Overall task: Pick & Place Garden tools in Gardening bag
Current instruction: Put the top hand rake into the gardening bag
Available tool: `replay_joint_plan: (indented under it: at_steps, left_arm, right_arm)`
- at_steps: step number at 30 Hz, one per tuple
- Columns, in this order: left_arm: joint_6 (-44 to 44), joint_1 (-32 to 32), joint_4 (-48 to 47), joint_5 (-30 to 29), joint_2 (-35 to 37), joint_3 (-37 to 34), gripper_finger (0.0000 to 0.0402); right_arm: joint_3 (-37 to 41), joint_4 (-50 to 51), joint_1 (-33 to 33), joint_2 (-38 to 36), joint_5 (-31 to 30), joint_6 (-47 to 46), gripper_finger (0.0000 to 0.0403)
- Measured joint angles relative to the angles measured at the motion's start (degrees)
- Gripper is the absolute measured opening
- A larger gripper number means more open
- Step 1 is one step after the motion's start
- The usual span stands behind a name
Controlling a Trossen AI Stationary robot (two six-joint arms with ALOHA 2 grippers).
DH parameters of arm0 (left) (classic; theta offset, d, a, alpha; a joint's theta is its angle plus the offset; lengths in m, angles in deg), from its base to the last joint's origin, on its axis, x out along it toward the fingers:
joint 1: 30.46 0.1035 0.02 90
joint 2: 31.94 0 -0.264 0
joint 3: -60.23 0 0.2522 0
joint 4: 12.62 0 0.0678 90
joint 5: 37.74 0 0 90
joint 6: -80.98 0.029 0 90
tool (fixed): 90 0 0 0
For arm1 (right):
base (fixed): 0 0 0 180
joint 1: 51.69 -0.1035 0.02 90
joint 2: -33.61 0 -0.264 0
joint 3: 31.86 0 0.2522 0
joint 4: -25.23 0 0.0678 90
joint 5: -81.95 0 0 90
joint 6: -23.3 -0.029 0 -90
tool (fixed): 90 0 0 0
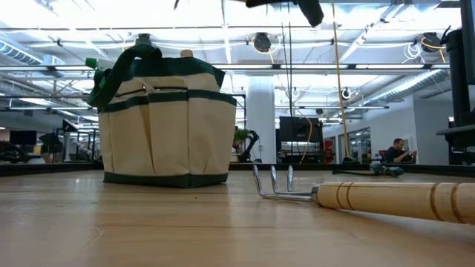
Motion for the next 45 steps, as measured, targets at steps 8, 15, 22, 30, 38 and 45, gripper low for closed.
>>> replay_joint_plan:
  at_steps: [8,15,22,30,38,45]
  left_arm:
    - [-1.2,3.3,-7.9,5.0,-5.8,7.9,0.0361]
    - [-1.6,6.0,-14.0,13.1,-10.5,14.2,0.0356]
    - [-9.2,8.0,-18.9,17.8,-11.0,15.3,0.0359]
    - [-14.5,9.2,-21.6,18.4,-11.0,15.2,0.0365]
    - [-16.4,9.1,-21.1,18.3,-11.7,15.2,0.0356]
    - [-18.2,9.6,-20.7,19.4,-14.7,15.2,0.0356]
  right_arm:
    - [0.0,-6.9,-2.3,0.0,0.0,13.4,0.0056]
    - [0.0,-8.0,-2.3,0.0,0.0,19.0,0.0056]
    - [0.0,-8.0,-2.3,0.0,0.0,22.2,0.0056]
    - [0.0,-8.2,-3.1,0.0,0.3,23.1,0.0056]
    - [0.0,-8.2,-3.1,0.0,0.6,24.1,0.0056]
    - [0.0,-8.4,-3.0,0.0,6.2,24.3,0.0056]
